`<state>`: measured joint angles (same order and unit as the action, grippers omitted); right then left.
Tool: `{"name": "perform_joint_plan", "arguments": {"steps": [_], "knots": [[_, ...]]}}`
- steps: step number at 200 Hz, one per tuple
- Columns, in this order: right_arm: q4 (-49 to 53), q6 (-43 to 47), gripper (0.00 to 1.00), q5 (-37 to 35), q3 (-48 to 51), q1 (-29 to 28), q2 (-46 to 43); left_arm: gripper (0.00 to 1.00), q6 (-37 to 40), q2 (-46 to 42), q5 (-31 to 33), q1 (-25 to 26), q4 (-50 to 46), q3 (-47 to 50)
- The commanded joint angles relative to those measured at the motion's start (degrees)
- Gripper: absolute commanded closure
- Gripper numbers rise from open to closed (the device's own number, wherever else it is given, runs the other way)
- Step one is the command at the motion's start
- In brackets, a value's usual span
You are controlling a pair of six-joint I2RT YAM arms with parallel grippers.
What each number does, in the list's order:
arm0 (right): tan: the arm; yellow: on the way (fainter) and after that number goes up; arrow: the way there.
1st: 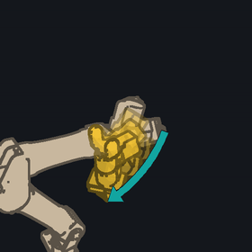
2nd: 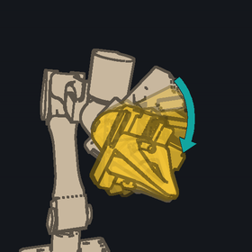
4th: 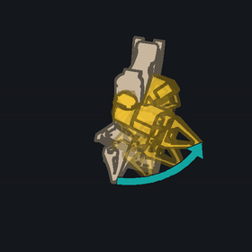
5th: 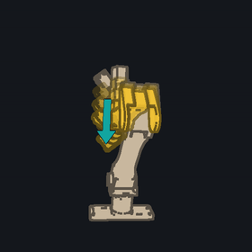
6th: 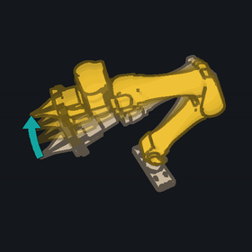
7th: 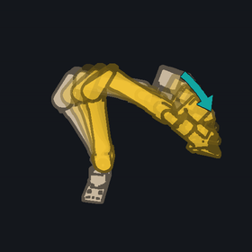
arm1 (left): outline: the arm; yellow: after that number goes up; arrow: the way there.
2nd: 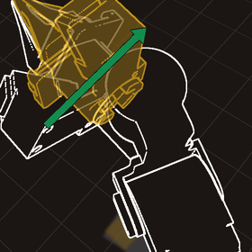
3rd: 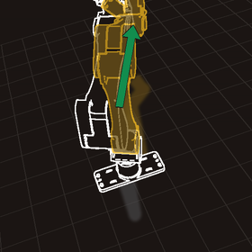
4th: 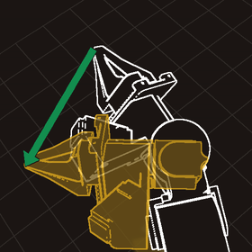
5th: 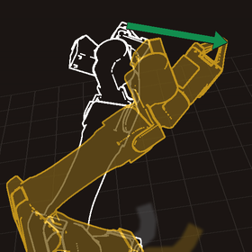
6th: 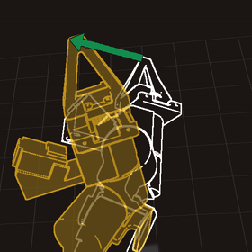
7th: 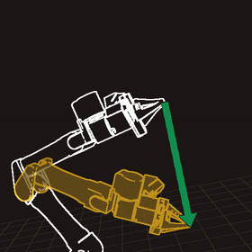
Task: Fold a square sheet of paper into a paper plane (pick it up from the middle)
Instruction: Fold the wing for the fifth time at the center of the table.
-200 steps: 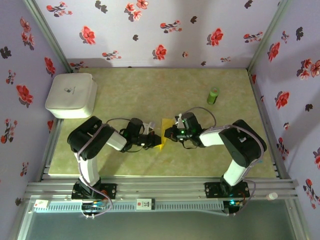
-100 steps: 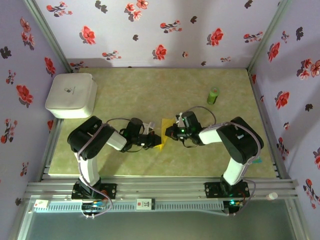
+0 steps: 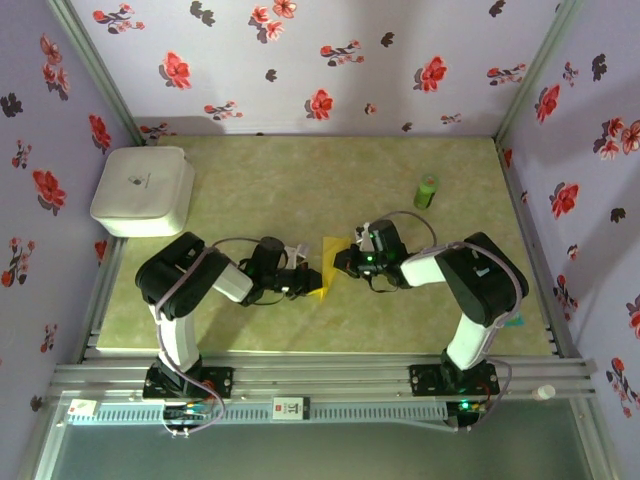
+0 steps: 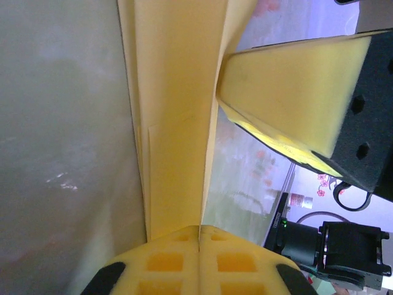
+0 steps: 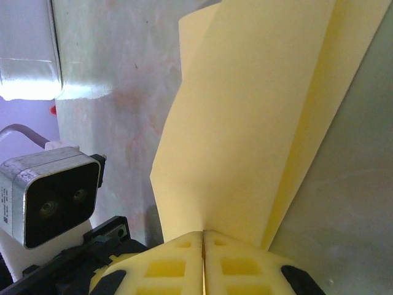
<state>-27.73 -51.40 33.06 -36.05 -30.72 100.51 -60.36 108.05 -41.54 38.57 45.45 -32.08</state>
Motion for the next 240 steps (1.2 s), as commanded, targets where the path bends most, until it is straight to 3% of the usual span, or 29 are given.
{"name": "perform_joint_plan", "arguments": {"steps": [1, 46, 166, 203, 240], "knots": [[-0.41, 1.29, 0.92, 0.61, -0.17, 0.49, -1.48, 1.00, 0.28, 2.93, 3.22, -0.50, -4.06, 2.14], [-1.85, 1.11, 0.93, 5.34, -1.96, -0.04, 1.61, 1.00, -0.22, 3.13, 3.31, -0.47, -3.62, 2.13], [4.43, 3.17, 0.94, 1.38, -4.45, 0.05, 6.81, 1.00, 0.87, 2.30, 3.14, -0.51, -5.37, 1.93], [5.37, 2.84, 0.94, 0.94, -4.89, 0.05, 7.40, 0.88, 1.93, 0.32, 2.36, -0.51, -8.38, 1.58], [4.39, 1.63, 0.94, 1.09, -4.65, -0.04, 7.68, 0.86, 4.93, -2.45, 2.34, 0.19, -15.82, 0.79]]}}
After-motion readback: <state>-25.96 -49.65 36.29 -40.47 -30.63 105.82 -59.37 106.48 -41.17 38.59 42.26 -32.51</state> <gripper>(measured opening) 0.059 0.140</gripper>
